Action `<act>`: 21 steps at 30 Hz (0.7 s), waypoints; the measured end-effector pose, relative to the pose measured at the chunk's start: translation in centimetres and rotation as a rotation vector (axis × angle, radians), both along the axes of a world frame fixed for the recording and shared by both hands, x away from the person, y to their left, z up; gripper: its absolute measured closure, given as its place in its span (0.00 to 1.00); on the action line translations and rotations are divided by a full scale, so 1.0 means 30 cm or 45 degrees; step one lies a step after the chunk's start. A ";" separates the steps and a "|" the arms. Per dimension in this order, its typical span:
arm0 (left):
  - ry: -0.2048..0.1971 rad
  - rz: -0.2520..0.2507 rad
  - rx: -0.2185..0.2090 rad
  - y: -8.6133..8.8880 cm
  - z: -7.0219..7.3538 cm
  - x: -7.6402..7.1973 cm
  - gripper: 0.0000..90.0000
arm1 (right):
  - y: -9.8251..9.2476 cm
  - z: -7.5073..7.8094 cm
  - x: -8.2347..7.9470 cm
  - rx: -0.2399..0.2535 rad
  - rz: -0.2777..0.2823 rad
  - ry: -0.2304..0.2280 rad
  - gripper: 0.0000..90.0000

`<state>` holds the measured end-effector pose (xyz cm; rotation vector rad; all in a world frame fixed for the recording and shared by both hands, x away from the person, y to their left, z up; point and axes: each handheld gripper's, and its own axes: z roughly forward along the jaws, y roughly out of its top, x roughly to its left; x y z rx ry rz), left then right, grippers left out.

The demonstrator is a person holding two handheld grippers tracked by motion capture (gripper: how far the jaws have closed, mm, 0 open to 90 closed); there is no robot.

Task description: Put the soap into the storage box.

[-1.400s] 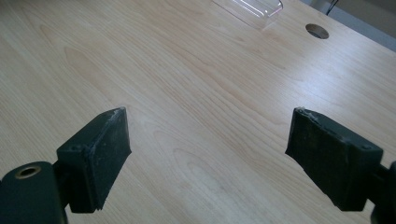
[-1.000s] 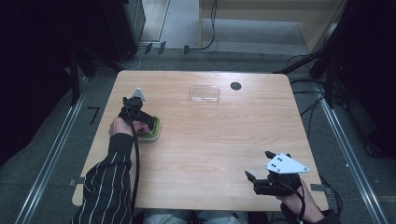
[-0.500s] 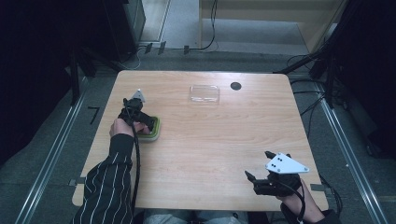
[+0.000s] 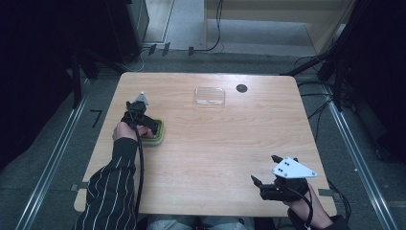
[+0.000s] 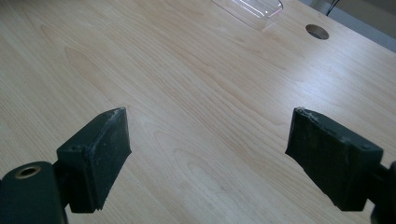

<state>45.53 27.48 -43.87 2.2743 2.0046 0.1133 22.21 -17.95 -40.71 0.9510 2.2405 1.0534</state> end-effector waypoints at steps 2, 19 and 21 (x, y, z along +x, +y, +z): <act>-0.003 0.002 0.002 -0.001 0.001 -0.001 0.15 | 0.000 0.000 0.000 0.000 -0.001 0.001 0.15; 0.011 -0.027 0.035 -0.013 0.019 -0.010 0.02 | 0.002 -0.002 0.005 0.005 -0.003 0.005 0.15; 0.007 -0.027 0.050 -0.012 0.025 -0.014 0.00 | 0.003 -0.002 0.007 0.006 -0.001 0.006 0.15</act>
